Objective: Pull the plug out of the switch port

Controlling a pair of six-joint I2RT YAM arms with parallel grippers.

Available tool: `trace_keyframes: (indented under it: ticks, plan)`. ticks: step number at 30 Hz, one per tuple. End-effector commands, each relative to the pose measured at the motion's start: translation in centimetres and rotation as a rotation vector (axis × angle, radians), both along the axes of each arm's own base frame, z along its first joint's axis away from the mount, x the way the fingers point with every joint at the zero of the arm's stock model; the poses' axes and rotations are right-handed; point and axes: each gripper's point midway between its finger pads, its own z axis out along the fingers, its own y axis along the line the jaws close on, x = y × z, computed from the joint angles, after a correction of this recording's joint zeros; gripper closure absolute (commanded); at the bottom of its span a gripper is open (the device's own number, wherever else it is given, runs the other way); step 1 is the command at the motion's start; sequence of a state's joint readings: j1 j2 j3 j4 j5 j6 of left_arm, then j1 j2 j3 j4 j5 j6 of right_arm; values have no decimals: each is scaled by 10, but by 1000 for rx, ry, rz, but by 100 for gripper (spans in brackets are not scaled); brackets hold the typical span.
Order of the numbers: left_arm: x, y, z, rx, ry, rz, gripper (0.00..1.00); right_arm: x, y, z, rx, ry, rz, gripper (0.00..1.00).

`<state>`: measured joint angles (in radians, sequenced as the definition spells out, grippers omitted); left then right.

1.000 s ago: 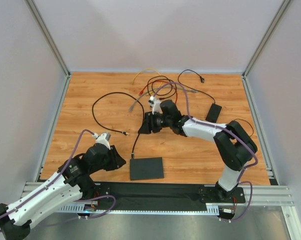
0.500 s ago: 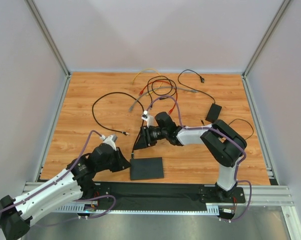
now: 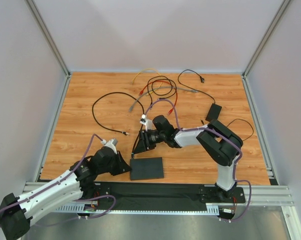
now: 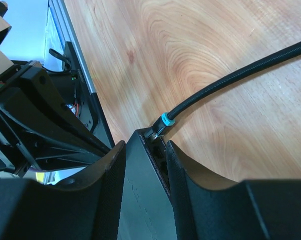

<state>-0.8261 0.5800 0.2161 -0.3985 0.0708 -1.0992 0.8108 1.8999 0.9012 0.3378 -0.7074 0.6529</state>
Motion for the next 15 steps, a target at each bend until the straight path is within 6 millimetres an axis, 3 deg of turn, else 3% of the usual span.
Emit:
trace_keyframes:
  ticks: [1,15]
  plan:
    - [4,-7,5,-39,-7,12,86,1,5,-5,-12,1,2,61]
    - [-1,-3,-4,-16,26,17,86,-11,16,-21,-54,57,59,67]
